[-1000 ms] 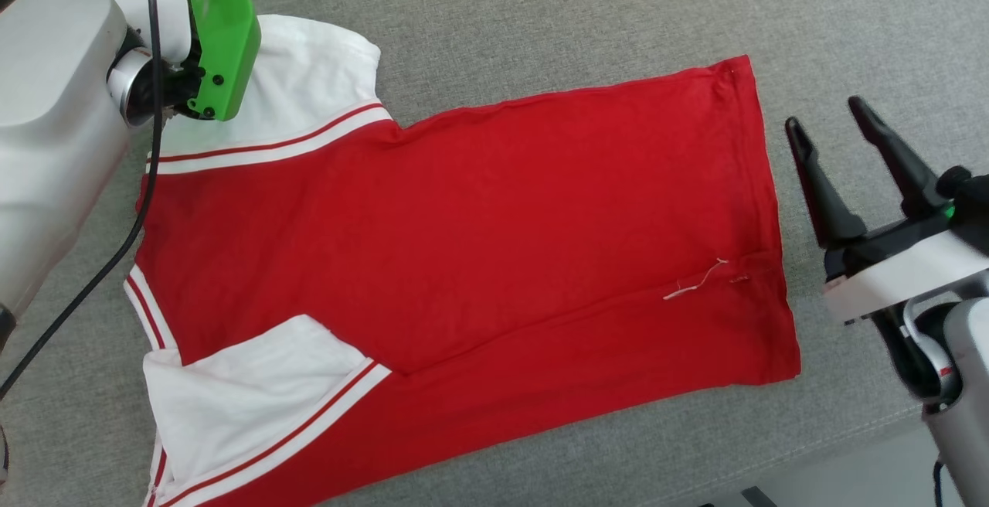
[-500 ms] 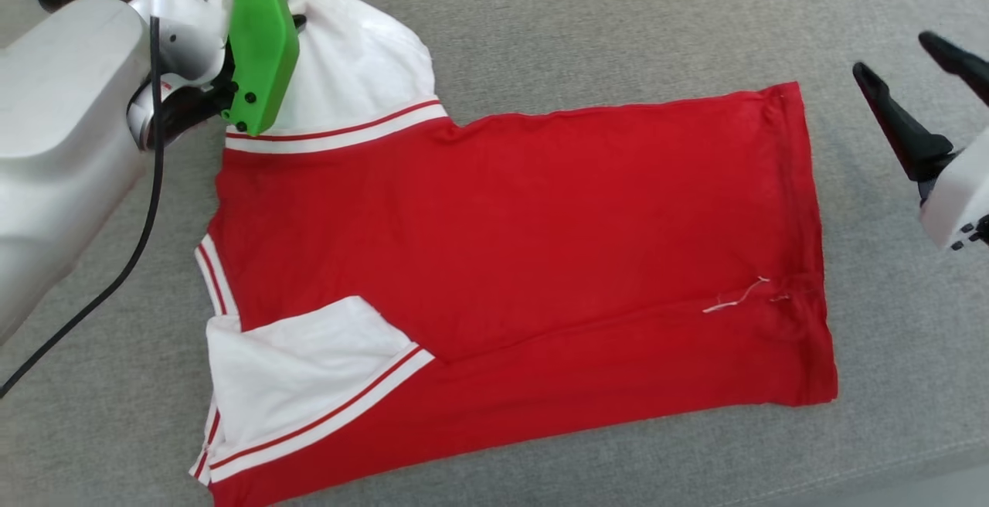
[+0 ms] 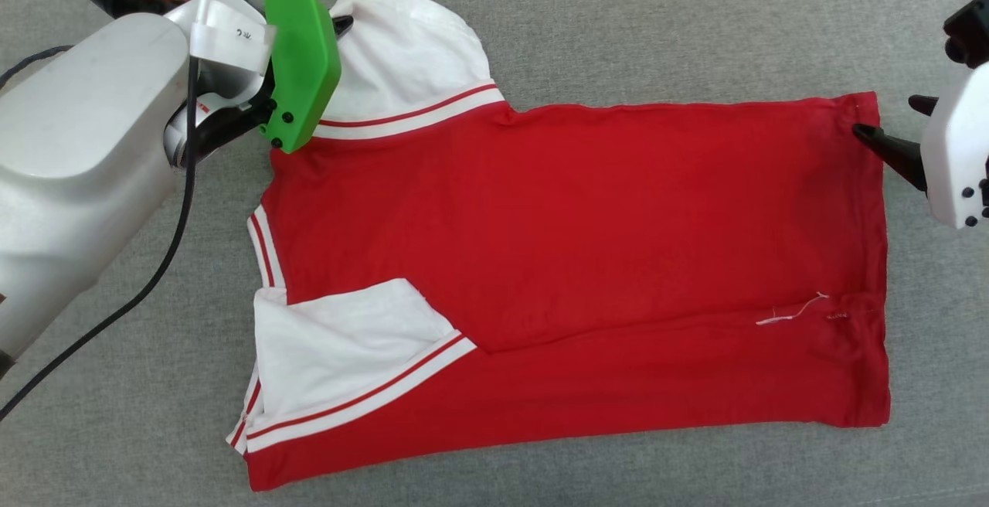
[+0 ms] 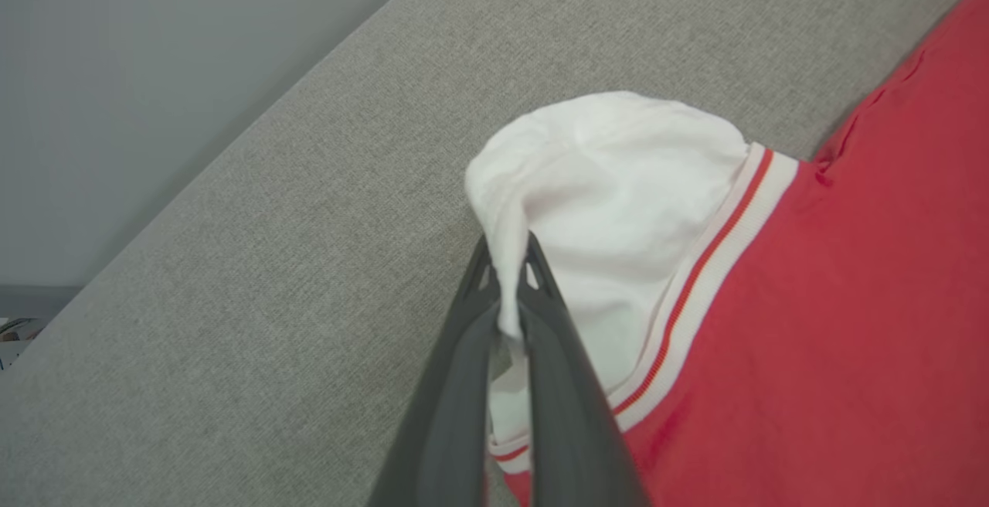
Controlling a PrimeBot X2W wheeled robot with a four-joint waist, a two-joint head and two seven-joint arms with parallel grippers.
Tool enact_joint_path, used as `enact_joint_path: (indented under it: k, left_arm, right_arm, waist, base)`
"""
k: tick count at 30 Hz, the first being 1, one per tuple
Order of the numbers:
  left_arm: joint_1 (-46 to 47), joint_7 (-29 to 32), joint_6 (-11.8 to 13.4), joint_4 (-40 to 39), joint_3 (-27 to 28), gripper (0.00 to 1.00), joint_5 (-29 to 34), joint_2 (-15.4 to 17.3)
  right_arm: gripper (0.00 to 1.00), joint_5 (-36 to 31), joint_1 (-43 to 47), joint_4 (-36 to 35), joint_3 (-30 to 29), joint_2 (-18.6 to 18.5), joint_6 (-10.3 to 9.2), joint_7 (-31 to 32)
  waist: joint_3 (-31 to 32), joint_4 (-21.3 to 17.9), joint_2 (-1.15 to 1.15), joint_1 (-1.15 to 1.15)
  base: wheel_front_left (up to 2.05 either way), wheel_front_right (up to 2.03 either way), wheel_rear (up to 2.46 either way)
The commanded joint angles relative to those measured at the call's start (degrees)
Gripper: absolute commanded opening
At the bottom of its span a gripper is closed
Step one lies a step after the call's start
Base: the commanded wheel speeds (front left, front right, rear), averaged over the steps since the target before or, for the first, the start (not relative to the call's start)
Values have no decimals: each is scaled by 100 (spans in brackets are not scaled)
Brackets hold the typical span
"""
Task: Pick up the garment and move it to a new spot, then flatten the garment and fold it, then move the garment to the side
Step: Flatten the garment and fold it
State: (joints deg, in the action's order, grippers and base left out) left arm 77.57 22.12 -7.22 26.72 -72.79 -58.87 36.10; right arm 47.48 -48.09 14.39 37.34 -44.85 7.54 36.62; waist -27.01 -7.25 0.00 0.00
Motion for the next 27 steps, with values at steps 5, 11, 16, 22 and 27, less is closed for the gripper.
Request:
enact_joint_path:
  k: [5, 11, 16, 22, 27]
  left_arm:
    - [-1, -73, 89, -147, 5, 0, 80, 1]
    - [-2, -133, 89, -158, 9, 0, 78, -11]
    - [-30, -192, 64, -87, 8, 0, 46, 15]
    - [-238, -229, 35, 35, -4, 0, -2, 50]
    - [-486, -347, 19, 101, -11, 0, -69, 33]
  right_arm:
    - [100, 17, -428, 687, 308, 364, -5, 56]
    - [100, -56, -524, 1618, 730, 756, -5, -60]
    - [88, 165, -461, 1949, 1045, 948, -5, -300]
    - [0, 387, -541, 2127, 1148, 919, -5, -1071]
    - [0, 404, -464, 2037, 1407, 724, -5, -1735]
  waist:
    - [-167, 152, 0, 0]
    - [-222, 200, 0, 0]
    - [-176, 169, 0, 0]
    - [64, 91, 0, 0]
    - [394, 86, 0, 0]
  base:
    - [0, 0, 0]
    - [0, 0, 0]
    - [0, 0, 0]
    - [0, 0, 0]
    - [0, 0, 0]
